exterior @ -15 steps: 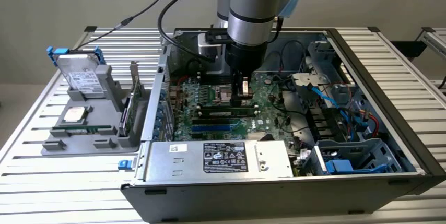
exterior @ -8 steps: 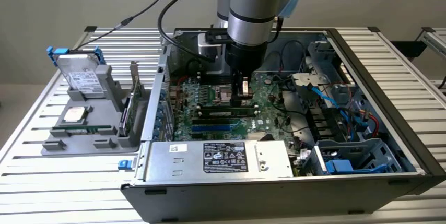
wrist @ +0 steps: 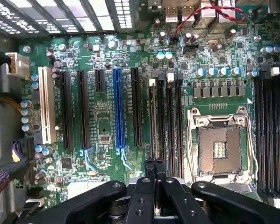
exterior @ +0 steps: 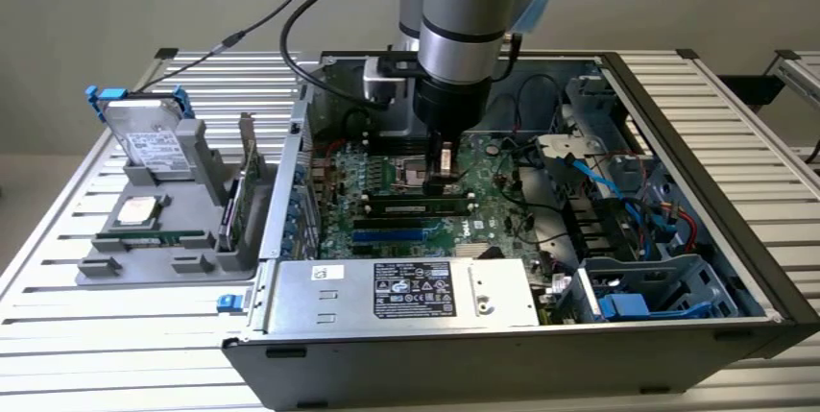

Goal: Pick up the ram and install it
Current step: 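Press down the ram until it locks into place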

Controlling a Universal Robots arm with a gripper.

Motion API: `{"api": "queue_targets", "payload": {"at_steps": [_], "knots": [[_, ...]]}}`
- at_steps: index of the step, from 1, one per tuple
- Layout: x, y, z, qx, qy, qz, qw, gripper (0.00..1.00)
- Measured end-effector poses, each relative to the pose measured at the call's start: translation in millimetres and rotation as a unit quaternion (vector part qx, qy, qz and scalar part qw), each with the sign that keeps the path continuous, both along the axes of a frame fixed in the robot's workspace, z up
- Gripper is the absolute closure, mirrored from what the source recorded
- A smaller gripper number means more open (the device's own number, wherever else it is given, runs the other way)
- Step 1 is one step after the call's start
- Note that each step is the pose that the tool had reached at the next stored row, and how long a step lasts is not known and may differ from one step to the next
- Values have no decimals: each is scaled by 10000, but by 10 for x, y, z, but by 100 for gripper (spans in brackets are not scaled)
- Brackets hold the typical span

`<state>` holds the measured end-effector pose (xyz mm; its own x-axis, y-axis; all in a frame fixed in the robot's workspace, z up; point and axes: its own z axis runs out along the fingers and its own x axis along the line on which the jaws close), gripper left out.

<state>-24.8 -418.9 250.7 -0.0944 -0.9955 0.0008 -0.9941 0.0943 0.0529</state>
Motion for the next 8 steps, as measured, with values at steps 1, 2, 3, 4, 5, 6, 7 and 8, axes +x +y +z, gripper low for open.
{"api": "queue_targets", "payload": {"at_steps": [1,2,3,4,5,6,7,8], "knots": [[0,0,0,0,0,-82,10000,90],[0,0,-1,0,0,-168,9999,90],[0,0,-2,0,0,-246,9997,90],[0,0,-4,0,0,-308,9995,90],[0,0,-5,0,0,-363,9993,90],[0,0,-7,0,0,-435,9991,90],[0,0,-8,0,0,-503,9987,90],[0,0,-11,0,0,-586,9983,90]]}}
